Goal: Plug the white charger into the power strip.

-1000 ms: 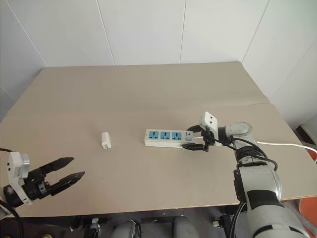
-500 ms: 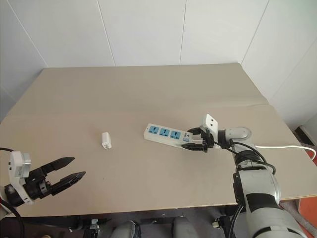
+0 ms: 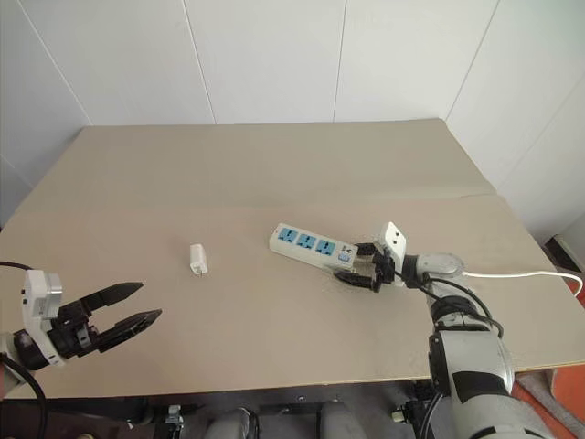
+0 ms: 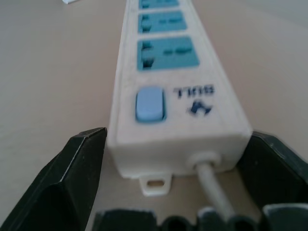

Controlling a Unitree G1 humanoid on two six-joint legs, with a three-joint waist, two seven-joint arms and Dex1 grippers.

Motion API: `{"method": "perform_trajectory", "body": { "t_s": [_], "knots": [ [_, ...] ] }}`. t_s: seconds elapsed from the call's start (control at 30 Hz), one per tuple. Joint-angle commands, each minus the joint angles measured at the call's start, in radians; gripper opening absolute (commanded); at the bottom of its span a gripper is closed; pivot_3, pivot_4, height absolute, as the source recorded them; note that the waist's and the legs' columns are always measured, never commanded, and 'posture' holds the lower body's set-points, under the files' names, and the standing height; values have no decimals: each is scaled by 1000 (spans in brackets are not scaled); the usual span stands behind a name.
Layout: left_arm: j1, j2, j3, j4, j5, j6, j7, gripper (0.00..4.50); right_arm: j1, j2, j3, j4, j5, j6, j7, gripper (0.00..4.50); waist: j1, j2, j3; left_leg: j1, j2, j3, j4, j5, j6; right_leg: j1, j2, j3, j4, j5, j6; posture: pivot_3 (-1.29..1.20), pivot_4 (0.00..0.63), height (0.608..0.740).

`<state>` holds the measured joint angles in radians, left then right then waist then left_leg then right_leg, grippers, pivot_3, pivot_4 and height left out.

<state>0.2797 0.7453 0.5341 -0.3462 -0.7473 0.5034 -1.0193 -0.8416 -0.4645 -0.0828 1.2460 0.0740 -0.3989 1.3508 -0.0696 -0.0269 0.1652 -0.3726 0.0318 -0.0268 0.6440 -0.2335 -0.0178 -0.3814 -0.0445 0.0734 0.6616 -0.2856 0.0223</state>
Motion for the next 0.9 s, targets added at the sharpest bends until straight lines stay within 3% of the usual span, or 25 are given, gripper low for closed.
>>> {"method": "perform_trajectory", "body": {
  "t_s": [0.03,0.7,0.83,0.9],
  "knots": [
    [-8,9,-3,-7,1,-9,-3,4500,22,-3,-15,-32,19,-22,15,4470,0,0,0,-1,0,0,0,0,0,-1,0,0,0,0,0,0,150,740],
    [9,-1,-19,-26,-5,-10,12,4500,23,54,-47,-38,43,0,-47,4470,-8,0,0,-3,1,0,0,0,0,-4,1,1,1,0,0,0,150,740],
    [15,-6,-22,-31,-4,-13,16,4500,22,56,-52,-35,44,17,-37,3433,-15,0,0,-3,1,0,0,0,0,-4,1,1,1,0,0,0,150,740],
    [15,-8,-23,-32,-4,-13,19,4500,26,57,-52,-40,42,7,-41,3434,-16,0,0,-3,1,0,0,0,0,-4,1,1,1,0,0,0,150,740]
  ]
}}
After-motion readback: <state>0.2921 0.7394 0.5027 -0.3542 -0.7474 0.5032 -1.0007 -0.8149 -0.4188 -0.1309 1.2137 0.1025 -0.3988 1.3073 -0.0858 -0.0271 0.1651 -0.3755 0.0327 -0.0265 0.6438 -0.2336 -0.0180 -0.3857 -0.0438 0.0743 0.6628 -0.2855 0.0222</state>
